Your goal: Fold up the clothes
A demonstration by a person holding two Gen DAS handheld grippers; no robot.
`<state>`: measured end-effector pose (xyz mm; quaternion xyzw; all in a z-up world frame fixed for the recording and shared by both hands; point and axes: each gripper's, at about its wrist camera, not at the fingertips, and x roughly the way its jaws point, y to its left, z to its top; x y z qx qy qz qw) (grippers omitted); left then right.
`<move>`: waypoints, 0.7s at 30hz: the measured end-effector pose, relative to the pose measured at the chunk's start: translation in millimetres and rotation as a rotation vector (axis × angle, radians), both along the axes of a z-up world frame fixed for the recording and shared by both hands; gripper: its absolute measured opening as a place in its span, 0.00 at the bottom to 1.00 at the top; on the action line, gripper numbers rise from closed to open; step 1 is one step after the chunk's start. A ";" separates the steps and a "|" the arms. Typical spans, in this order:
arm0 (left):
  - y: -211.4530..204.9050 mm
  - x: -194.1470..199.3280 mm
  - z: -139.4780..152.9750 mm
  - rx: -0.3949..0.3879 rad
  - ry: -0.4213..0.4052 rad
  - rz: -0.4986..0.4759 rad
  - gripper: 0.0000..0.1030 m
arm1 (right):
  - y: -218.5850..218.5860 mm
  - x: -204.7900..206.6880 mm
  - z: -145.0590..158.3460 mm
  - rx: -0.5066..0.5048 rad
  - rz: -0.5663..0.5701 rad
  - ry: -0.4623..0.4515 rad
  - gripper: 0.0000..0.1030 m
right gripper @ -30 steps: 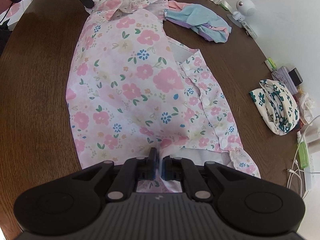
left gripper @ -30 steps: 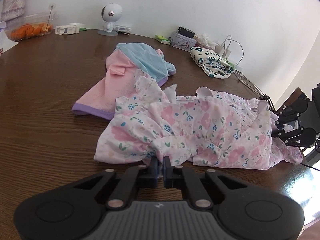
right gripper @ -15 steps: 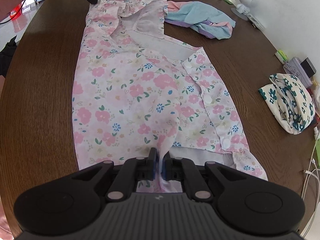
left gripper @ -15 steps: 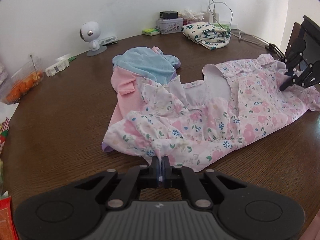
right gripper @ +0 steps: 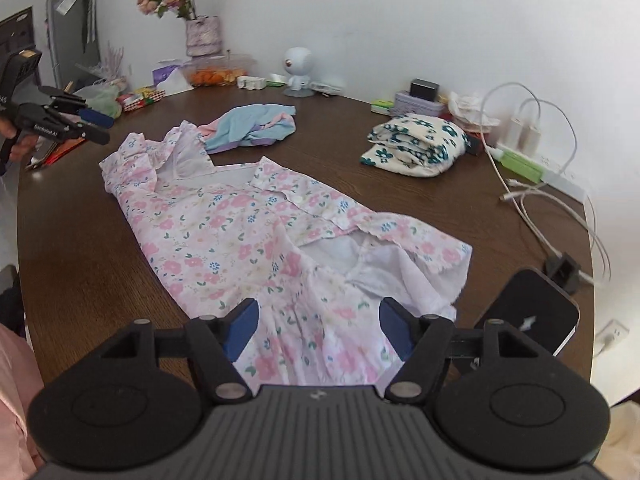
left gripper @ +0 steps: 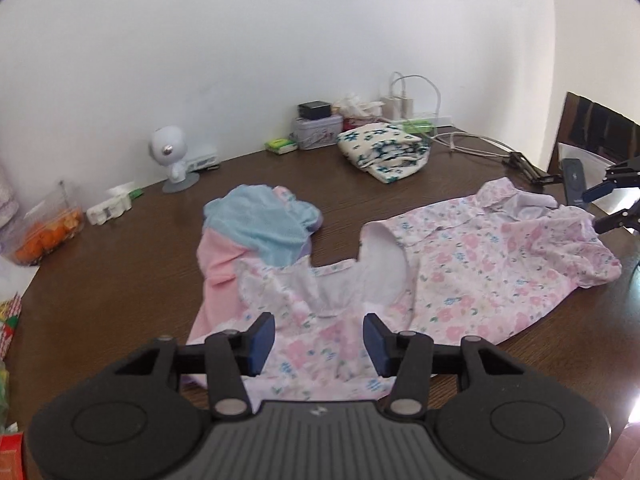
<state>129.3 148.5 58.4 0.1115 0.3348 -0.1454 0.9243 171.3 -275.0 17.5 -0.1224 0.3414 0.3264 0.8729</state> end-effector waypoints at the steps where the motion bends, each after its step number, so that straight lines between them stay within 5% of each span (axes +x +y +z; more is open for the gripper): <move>1: -15.7 3.7 -2.9 -0.002 0.003 -0.039 0.45 | -5.1 -2.1 -5.7 0.016 -0.028 0.009 0.66; 7: -91.5 25.3 -32.0 -0.015 0.039 -0.206 0.45 | -22.7 -5.2 -34.0 0.082 -0.117 0.032 0.67; 15: -133.9 36.8 -67.3 0.021 0.100 -0.276 0.21 | -29.9 3.3 -50.7 0.200 -0.130 0.092 0.62; 19: -142.8 38.3 -78.4 0.047 0.125 -0.300 0.11 | -27.6 7.1 -51.0 0.232 -0.103 0.145 0.07; 21: -147.2 39.1 -83.9 0.059 0.138 -0.312 0.11 | -27.5 8.4 -45.9 0.226 -0.090 0.134 0.07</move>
